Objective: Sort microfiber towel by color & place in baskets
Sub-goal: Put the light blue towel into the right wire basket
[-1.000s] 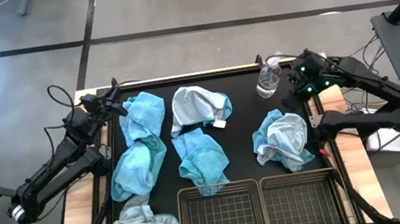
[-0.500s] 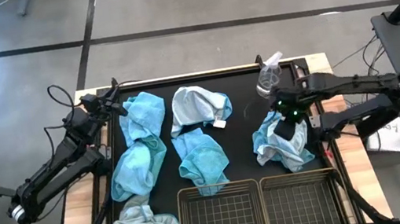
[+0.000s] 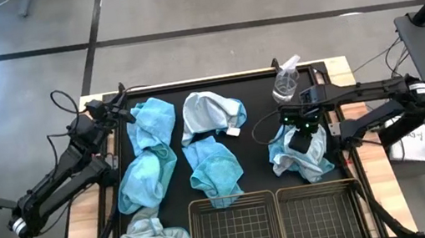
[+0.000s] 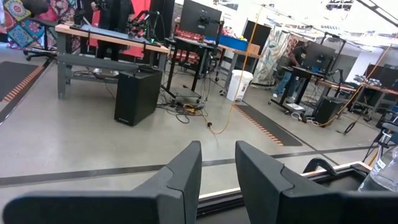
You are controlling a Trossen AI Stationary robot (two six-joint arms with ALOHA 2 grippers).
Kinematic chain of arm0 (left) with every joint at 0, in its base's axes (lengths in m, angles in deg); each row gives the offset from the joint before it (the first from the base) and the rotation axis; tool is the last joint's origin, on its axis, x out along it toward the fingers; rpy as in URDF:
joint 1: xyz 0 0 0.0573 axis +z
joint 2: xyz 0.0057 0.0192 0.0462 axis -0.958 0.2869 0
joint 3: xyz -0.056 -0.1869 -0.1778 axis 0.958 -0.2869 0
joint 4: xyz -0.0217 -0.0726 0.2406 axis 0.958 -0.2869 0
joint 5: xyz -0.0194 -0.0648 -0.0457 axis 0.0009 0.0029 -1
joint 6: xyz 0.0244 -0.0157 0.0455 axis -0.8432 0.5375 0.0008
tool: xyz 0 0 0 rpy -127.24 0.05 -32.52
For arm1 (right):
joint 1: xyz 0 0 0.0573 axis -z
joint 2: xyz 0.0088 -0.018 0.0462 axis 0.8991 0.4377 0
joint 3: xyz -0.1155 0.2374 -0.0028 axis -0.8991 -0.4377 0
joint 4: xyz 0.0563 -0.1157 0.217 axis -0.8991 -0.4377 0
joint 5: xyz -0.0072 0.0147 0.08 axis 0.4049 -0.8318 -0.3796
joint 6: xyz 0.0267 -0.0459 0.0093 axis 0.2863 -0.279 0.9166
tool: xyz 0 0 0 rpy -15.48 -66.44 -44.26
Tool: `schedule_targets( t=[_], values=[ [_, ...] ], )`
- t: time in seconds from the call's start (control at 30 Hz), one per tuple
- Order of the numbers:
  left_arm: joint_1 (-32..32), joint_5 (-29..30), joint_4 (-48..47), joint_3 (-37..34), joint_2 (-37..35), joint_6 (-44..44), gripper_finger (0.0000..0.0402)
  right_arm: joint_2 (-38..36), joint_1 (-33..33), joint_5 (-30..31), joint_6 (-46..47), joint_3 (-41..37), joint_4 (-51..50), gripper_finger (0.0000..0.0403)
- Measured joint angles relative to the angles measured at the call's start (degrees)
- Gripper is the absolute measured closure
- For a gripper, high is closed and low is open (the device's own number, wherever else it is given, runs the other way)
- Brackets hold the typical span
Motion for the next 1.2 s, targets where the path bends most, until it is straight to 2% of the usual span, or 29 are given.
schedule_targets(
  t=[0.23, 0.53, 0.73, 1.2],
  values=[
    [0.0, 0.0, -0.2, 0.0, 0.0, 0.0, 0.0318, 0.0, 0.0, 0.0, -0.3, -1.2, 0.6, 0.0284],
    [0.0, 0.0, -0.5, 0.0, 0.0, 0.0, 0.0318, 0.5, 0.0, -0.3, -0.4, -7.5, 5.7, 0.0284],
    [0.0, 0.0, -0.5, 0.0, 0.0, 0.0, 0.0318, 1.2, 0.0, -4.0, -0.4, -10.3, 10.6, 0.0284],
    [0.0, 0.0, -2.0, 0.0, 0.1, 0.0, 0.0318, 7.0, 0.0, -4.8, -1.2, -12.2, 17.0, 0.0284]
  ],
)
